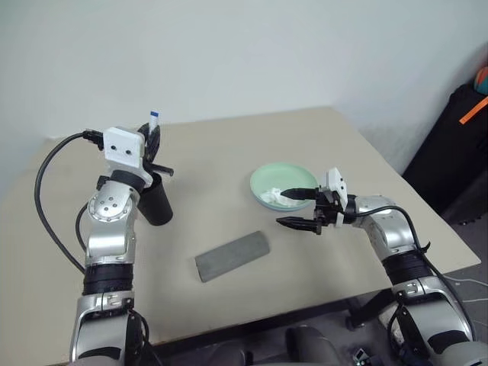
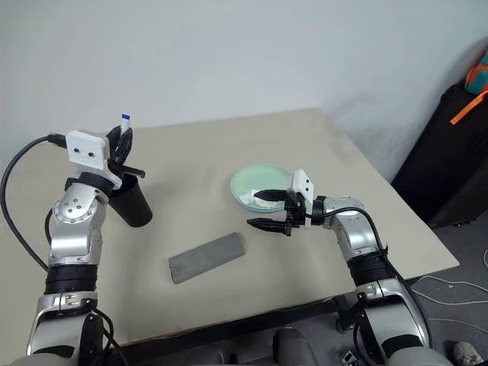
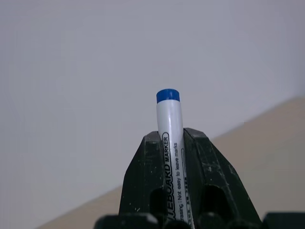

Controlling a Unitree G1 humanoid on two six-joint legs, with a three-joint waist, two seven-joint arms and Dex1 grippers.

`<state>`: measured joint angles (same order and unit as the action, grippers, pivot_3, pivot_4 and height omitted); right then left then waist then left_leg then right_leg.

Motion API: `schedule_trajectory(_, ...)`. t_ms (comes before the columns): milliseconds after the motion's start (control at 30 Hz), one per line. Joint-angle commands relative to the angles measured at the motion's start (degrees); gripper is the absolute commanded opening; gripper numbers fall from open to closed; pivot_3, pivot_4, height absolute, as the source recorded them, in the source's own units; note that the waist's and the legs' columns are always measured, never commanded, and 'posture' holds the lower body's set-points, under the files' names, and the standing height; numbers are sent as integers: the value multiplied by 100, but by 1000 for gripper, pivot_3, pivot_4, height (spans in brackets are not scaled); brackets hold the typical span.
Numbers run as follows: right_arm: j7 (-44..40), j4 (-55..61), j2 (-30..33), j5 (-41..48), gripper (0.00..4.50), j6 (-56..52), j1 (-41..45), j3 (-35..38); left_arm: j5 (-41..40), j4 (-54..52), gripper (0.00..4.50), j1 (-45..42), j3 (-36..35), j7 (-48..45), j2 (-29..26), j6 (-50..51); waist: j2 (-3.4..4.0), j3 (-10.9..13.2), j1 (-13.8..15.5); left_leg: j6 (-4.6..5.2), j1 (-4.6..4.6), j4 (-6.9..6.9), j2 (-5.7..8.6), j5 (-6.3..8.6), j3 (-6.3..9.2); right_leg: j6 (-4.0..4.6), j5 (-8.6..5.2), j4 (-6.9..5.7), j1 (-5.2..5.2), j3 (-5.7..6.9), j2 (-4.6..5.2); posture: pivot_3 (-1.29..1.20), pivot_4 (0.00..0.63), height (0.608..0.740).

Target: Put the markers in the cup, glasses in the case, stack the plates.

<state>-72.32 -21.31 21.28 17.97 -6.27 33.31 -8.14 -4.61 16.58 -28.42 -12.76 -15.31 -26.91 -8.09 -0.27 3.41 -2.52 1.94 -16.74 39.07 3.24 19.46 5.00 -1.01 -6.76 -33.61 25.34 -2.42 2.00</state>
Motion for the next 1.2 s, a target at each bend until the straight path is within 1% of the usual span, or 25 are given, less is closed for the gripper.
schedule_trajectory(33, 53, 281, 57, 56, 4048, 29, 27, 119, 250, 556, 154, -308, -109, 449, 4, -717, 0, 0, -1, 1, -1, 0, 0, 1, 0, 0, 0, 1, 0, 0, 0, 0, 0, 740)
schedule_trajectory(133, 85, 323, 74, 61, 4048, 7, -4, 124, 461, 1036, 154, -367, -4, 669, -9, -1074, 0, 0, -3, 2, 0, 0, 0, 2, -1, -1, 0, 1, 1, 1, 1, 0, 0, 740)
schedule_trajectory(267, 123, 357, 99, 73, 4048, -14, -22, 135, 591, 1358, 154, -399, -1, 933, -6, -1328, -2, 0, -1, 3, -1, 1, -1, 3, 1, -1, 1, 0, 1, 3, 1, 0, 0, 740)
schedule_trajectory(333, 131, 385, 110, 81, 4048, -27, -38, 136, 657, 1453, 886, -398, -2, 1052, -27, -1422, -2, -1, -1, 3, 0, 2, -1, 3, 0, -1, 1, -2, 0, 3, 1, 0, 0, 740)
schedule_trajectory(400, 139, 416, 118, 83, 4048, -42, -54, 137, 649, 1524, 1418, -403, -5, 1094, -31, -1445, -3, -1, -1, 3, 0, 2, -1, 3, 0, -1, 1, -3, 0, 4, 1, 0, 0, 740)
schedule_trajectory(567, 150, 462, 123, 82, 4048, -73, -70, 125, 602, 1512, 3159, -372, 26, 1074, -27, -1530, -3, -1, -1, 3, 0, 4, -1, 3, 0, -2, 1, -5, 0, 5, 1, 0, 0, 740)
schedule_trajectory(700, 151, 505, 120, 92, 4048, -99, -85, 114, 496, 1362, 3159, -291, 39, 977, 26, -1451, -3, -1, -2, 3, 0, 4, -2, 2, 0, -2, 1, -5, 0, 6, 1, 0, 0, 740)
schedule_trajectory(833, 122, 550, 125, 99, 4048, -149, -101, 93, 120, 984, 3159, -164, -10, 620, 128, -1199, -3, -1, -1, 3, 0, 4, -2, 3, 0, -1, 1, -6, 0, 6, 1, 0, 0, 740)
schedule_trajectory(900, 115, 554, 123, 100, 4048, -188, -74, 87, -298, 611, 3159, -47, -80, 275, 168, -913, -3, -1, -2, 4, 0, 5, -2, 3, 0, -2, 1, -6, 0, 5, 1, 0, 0, 740)
schedule_trajectory(1033, 142, 504, 148, 74, 4048, -221, -27, 117, -1407, -432, 3159, 331, -124, -665, 157, 26, -3, -1, -17, 7, -1, 5, -4, 5, -4, -2, 1, -6, 2, 4, 0, 0, 0, 740)
schedule_trajectory(1100, 201, 508, 190, 54, 4048, -225, -46, 153, -2024, -1257, 3159, 809, 16, -1398, -69, 711, -3, -1, -20, 9, -1, 5, -5, 6, -4, -2, 0, -6, 2, 4, -1, 0, 0, 740)
schedule_trajectory(1200, 294, 510, 247, 56, 4048, -202, -83, 224, -2436, -2130, 3159, 1563, 149, -2137, -479, 1439, -1, 0, -41, 15, 3, 4, -12, 12, -15, -1, -2, -6, 1, 1, -8, 0, 0, 740)
